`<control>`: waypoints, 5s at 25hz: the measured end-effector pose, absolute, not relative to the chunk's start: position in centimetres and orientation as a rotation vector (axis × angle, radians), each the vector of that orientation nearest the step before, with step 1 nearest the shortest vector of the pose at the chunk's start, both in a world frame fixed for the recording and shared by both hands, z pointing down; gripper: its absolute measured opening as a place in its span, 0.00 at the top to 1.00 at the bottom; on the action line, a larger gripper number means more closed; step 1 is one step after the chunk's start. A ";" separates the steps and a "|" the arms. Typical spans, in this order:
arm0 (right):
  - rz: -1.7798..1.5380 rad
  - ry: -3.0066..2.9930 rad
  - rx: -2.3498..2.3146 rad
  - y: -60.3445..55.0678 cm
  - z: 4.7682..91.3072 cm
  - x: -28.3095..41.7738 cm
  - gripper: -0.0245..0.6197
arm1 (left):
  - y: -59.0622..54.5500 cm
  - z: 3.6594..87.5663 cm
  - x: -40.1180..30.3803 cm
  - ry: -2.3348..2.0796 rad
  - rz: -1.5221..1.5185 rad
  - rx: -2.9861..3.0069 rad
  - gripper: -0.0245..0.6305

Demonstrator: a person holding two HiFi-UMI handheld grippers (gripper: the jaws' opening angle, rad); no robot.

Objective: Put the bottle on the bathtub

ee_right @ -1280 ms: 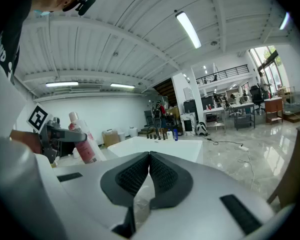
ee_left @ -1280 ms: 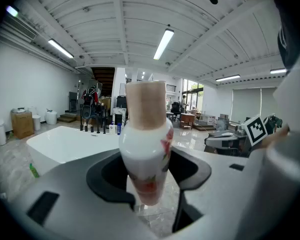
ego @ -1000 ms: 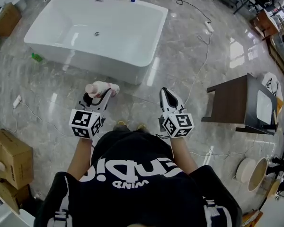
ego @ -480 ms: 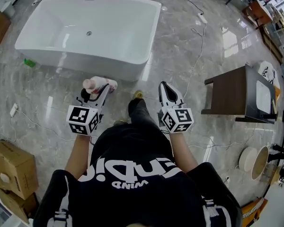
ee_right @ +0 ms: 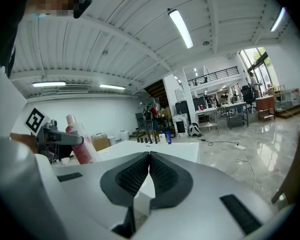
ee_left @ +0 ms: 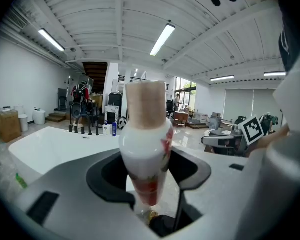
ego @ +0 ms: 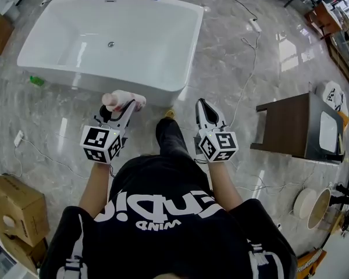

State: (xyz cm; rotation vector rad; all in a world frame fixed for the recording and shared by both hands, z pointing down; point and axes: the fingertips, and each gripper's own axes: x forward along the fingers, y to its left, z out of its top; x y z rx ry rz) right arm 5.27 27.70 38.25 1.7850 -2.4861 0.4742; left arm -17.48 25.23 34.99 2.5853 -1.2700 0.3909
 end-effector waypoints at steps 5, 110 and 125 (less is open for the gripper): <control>0.485 -2.502 1.774 21.3 38.2 6.0 0.92 | 19.4 35.0 -16.3 -1.273 0.415 2.585 0.61; 0.448 -2.460 1.751 -36.6 60.2 10.3 0.92 | -52.4 61.8 3.0 -1.108 0.672 2.760 0.61; 0.503 -2.430 1.807 -38.2 62.5 11.1 0.92 | -58.1 63.9 7.6 -1.103 0.642 2.739 0.61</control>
